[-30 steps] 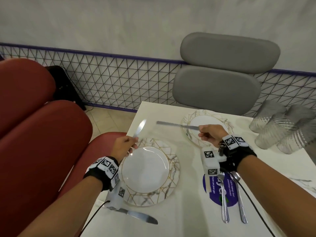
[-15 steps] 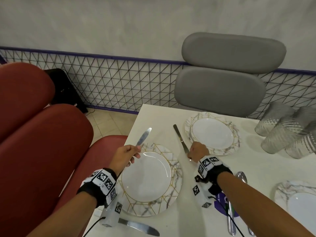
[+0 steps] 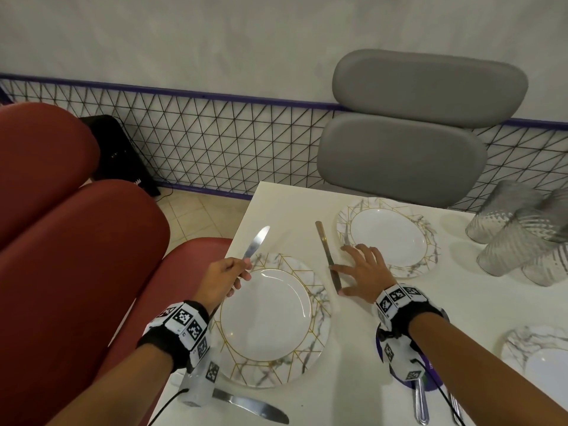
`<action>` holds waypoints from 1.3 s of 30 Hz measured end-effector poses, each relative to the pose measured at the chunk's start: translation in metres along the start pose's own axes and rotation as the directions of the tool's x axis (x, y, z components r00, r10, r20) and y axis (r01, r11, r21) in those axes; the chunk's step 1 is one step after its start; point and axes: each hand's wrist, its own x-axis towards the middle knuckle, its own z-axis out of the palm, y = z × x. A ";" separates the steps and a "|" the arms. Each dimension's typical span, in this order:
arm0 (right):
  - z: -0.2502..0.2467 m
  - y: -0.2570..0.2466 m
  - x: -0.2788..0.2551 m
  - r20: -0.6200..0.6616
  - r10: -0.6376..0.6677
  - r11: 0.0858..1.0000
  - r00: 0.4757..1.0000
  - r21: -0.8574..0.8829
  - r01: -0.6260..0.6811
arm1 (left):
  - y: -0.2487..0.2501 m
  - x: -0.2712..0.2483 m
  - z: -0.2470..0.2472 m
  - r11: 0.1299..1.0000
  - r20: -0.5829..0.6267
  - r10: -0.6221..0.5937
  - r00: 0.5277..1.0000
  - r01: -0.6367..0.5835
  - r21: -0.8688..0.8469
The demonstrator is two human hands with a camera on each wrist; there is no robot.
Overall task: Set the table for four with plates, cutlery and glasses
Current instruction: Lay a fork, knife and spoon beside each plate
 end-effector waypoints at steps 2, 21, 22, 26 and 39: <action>0.001 -0.003 0.005 0.029 -0.016 0.997 0.999 -0.077 0.018 | -0.001 0.000 0.000 1.000 0.002 0.006 1.000 -0.006 -0.006; -0.006 -0.003 0.070 -0.098 0.083 0.996 0.992 0.002 -0.084 | -0.005 0.012 -0.012 1.000 -0.043 0.007 0.999 -0.007 0.004; -0.006 -0.003 0.072 -0.099 0.087 0.996 0.991 0.003 -0.087 | -0.005 0.012 -0.011 1.000 -0.042 0.004 0.999 -0.004 -0.003; -0.007 -0.001 0.083 -0.097 0.138 0.990 0.986 0.009 -0.138 | -0.006 0.013 -0.012 1.000 -0.048 0.001 0.999 -0.003 -0.023; -0.009 0.010 0.109 -0.104 0.233 0.972 0.967 0.037 -0.231 | -0.011 0.018 -0.031 0.999 -0.089 -0.005 0.996 0.002 -0.036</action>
